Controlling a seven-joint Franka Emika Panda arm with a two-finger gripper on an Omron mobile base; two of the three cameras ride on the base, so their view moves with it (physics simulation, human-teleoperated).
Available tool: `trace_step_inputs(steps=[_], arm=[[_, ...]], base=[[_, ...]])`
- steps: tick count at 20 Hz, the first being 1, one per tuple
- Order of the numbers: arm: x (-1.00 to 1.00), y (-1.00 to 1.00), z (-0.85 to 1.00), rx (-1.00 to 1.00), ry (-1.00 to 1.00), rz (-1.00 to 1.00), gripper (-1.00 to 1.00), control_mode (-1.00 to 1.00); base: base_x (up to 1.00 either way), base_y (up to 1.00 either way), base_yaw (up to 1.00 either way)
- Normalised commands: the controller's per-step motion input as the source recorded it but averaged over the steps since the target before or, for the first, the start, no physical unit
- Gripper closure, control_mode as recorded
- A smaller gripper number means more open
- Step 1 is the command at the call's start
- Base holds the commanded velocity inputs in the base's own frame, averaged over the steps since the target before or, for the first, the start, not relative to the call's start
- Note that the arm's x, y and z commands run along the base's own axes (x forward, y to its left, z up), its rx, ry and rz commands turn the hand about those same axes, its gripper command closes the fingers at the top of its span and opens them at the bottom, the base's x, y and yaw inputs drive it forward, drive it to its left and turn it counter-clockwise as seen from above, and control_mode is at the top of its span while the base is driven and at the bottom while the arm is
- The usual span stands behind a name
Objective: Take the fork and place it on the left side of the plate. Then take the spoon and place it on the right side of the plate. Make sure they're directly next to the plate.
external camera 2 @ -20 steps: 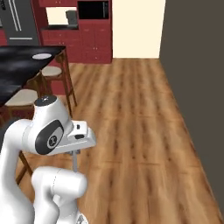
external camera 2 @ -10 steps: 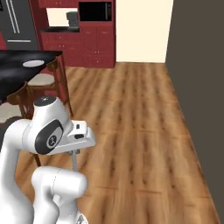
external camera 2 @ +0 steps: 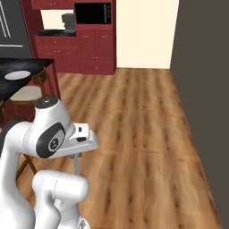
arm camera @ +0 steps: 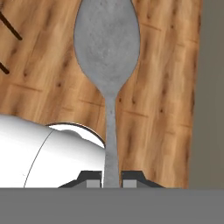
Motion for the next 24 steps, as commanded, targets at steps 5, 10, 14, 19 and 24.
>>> trace_step_inputs(steps=[5,10,14,19,24], arm=[[0.0,0.0,0.0,0.0,0.0,0.0,1.0,1.0],[0.0,0.0,0.0,0.0,0.0,0.0,1.0,1.0],[0.0,0.0,0.0,0.0,0.0,0.0,1.0,1.0],[0.0,0.0,0.0,0.0,0.0,0.0,1.0,1.0],[0.0,0.0,0.0,0.0,0.0,0.0,1.0,1.0]], base=[[1.0,0.0,0.04],[1.0,0.0,0.05],[1.0,0.0,0.11],[1.0,0.01,0.16],[1.0,0.0,0.22]])
